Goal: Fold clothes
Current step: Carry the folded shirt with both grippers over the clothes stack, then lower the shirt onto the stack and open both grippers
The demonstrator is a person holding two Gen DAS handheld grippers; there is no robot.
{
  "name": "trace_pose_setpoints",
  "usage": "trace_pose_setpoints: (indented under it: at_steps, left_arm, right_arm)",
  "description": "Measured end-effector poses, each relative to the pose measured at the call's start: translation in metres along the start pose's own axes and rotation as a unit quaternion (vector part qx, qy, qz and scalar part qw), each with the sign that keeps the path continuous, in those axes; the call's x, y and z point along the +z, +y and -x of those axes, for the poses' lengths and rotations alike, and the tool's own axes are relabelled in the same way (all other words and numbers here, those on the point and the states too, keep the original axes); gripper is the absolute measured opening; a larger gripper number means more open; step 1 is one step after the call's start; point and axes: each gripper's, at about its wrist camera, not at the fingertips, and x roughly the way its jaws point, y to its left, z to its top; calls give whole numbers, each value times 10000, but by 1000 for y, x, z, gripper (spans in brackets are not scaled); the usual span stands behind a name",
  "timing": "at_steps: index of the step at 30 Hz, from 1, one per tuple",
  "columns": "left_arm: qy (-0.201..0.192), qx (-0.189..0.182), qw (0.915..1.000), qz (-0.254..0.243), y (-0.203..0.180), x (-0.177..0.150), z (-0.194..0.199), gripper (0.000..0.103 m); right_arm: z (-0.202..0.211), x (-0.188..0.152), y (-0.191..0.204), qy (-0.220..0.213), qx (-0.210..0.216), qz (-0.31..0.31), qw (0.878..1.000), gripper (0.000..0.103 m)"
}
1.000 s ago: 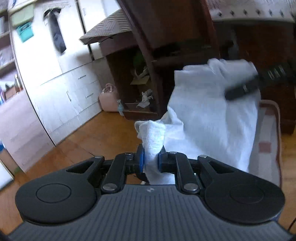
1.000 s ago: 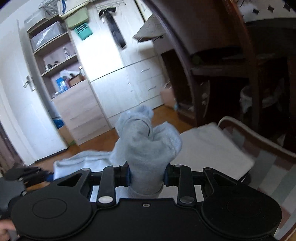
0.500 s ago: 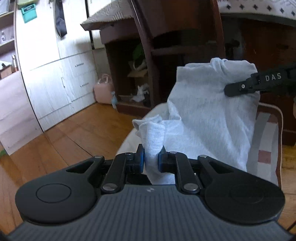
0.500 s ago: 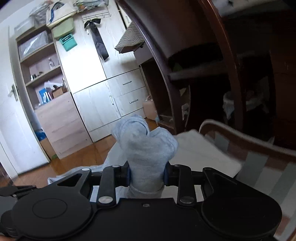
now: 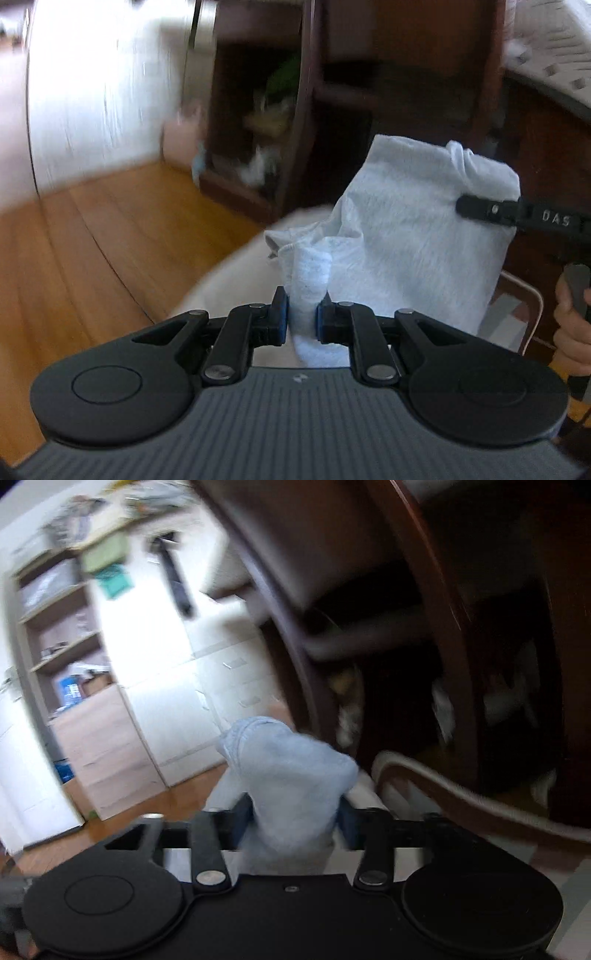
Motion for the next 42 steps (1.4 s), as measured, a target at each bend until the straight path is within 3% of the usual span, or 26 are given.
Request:
trace_pose_setpoints:
  at_steps: [2,4,7,9,13,15,17,18,19,20,26,31,33,35,37,40,42]
  left_arm:
    - [637,328,9967,-374,-5,-12,-43,17]
    - [449,340,9968,-565,-7,-22,-42,18]
    - [104,402,9945,-958,-12,-32,-36,24]
    - [-108,491,9907,-1267,-15,-37,-31,25]
    - [-322,313,9930,-1090,-4,-36,-27,27]
    - [-478,256,9942,-924,3,-37,-23,29]
    - [-518,273,9945,-866,8,-38,-25,33]
    - [-491,300,9944,-889,7,-39,-27,33]
    - [-490,315,9939,-933,6,-39,-28,34]
    - [-497,326,9934,-980,4,-38,-29,34]
    - [-408,584,9922,-1026,9,-25,-33,35]
    - [-447,1004,9886,-1027,19,-17,-26,27]
    - [-547,1042,9888,-919,24,-12,-18,28]
    - [-828,656,9922,-659,28,-7,-5,28]
    - [-1070,298,9907,-791,18,-3,2,28]
    - [-1240,-129,9837,-1295,-4,-3,3,27]
    - [-1214,-510,9774,-1654,-19,-7,-2,27]
  right_arm:
    - [-27,-30,-33,413,-630,-482,9960,71]
    - [-23,-61,-53,212,-648,-696,9952,71]
    - [-8,-75,-69,-90,-129,-1087,9940,72]
    - [-12,-65,-62,-45,-135,-718,9973,70]
    - [-15,-55,-37,-436,-146,48,9989,40]
    - [-11,-50,-27,-711,-4,430,9965,38]
    - [-19,-46,-30,-498,-219,501,9973,42]
    - [-28,-46,-38,-266,-390,274,9985,46]
    - [-34,-46,-47,-113,-503,17,9987,60]
    - [-35,-49,-58,-145,-485,-308,9982,63]
    - [-29,-45,-92,-132,56,-1579,9873,58]
    - [-17,-42,-105,-331,313,-2418,9693,58]
    - [-6,-36,-93,-566,-33,-2007,9780,56]
    - [8,-30,-67,-919,-493,-1026,9892,56]
    - [19,-28,-45,-1051,-290,-258,9937,56]
    - [20,-31,-19,-855,198,692,9937,53]
    - [12,-39,-1,-725,8,1487,9862,52]
